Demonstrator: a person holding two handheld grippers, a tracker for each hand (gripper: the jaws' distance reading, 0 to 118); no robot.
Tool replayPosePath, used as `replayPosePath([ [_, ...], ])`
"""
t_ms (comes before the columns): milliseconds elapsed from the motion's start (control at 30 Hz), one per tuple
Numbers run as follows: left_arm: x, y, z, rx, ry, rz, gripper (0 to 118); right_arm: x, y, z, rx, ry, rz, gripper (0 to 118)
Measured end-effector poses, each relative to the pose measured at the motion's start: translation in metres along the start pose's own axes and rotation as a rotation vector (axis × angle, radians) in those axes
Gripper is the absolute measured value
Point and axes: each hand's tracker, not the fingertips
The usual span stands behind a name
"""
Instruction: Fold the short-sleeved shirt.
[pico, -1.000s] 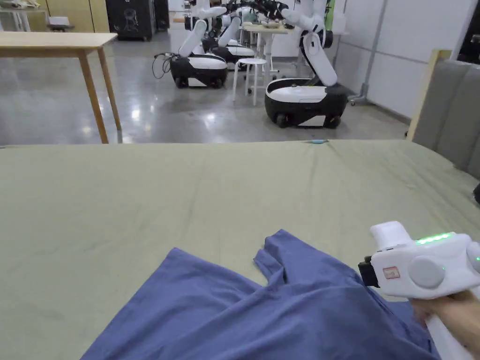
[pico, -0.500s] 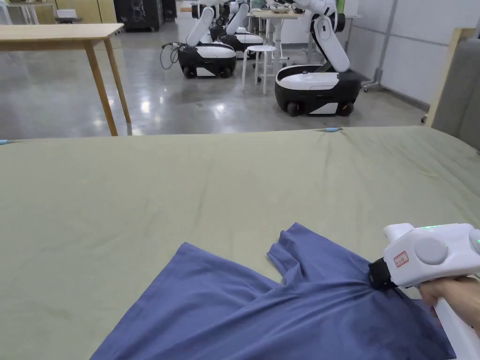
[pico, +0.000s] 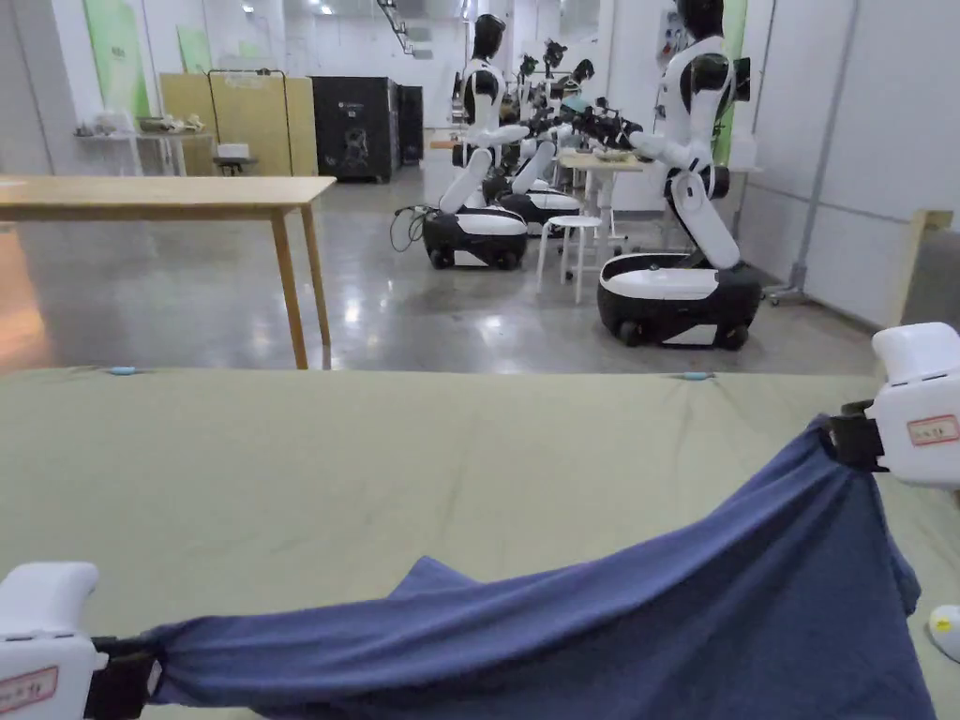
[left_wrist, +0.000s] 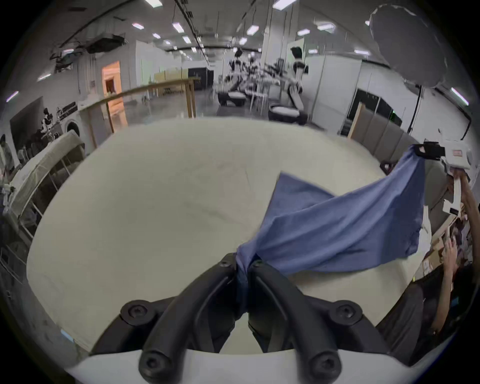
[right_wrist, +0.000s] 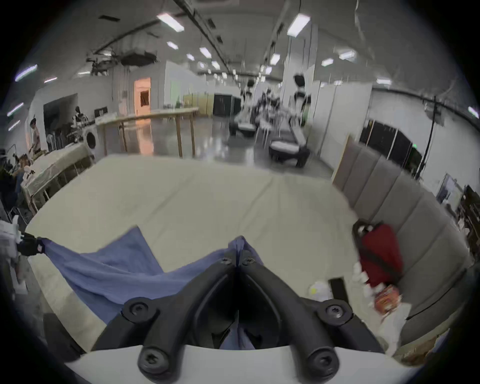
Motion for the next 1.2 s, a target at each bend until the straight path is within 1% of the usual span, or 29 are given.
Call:
replayPosePath([
  [67,0.004,0.025,0.021,0.068,0.006,0.017,5,0.002,0.021,0.033,0.065,0.004,-0.010,1],
  [167,0.010,0.062,0.048,0.153,0.018,0.018,5,0.006,0.045,0.073,0.137,-0.032,0.013,1],
  [233,0.014,0.089,0.063,0.187,0.025,0.019,5,0.007,0.060,0.092,0.166,-0.039,0.005,1],
  [367,0.023,0.138,0.085,0.241,0.070,-0.014,5,0.015,0.087,0.117,0.235,-0.064,-0.036,1],
  [467,0.025,0.167,0.094,0.258,0.084,-0.004,5,0.022,0.102,0.122,0.254,-0.067,-0.080,1],
  [500,0.025,0.175,0.096,0.258,0.087,0.000,5,0.019,0.104,0.125,0.253,-0.068,-0.086,1],
  [767,0.024,0.217,0.091,0.266,0.110,0.065,5,0.016,0.142,0.100,0.270,-0.079,-0.121,1],
  [867,0.027,0.232,0.082,0.272,0.126,0.075,5,0.011,0.163,0.087,0.279,-0.090,-0.115,1],
  [900,0.028,0.236,0.078,0.272,0.134,0.077,5,0.022,0.171,0.078,0.281,-0.097,-0.106,1],
  [1033,0.029,0.262,0.056,0.281,0.158,0.079,5,0.026,0.199,0.057,0.291,-0.114,-0.094,1],
  [1200,0.032,0.298,0.023,0.298,0.165,0.104,5,0.038,0.230,0.019,0.296,-0.135,-0.109,1],
])
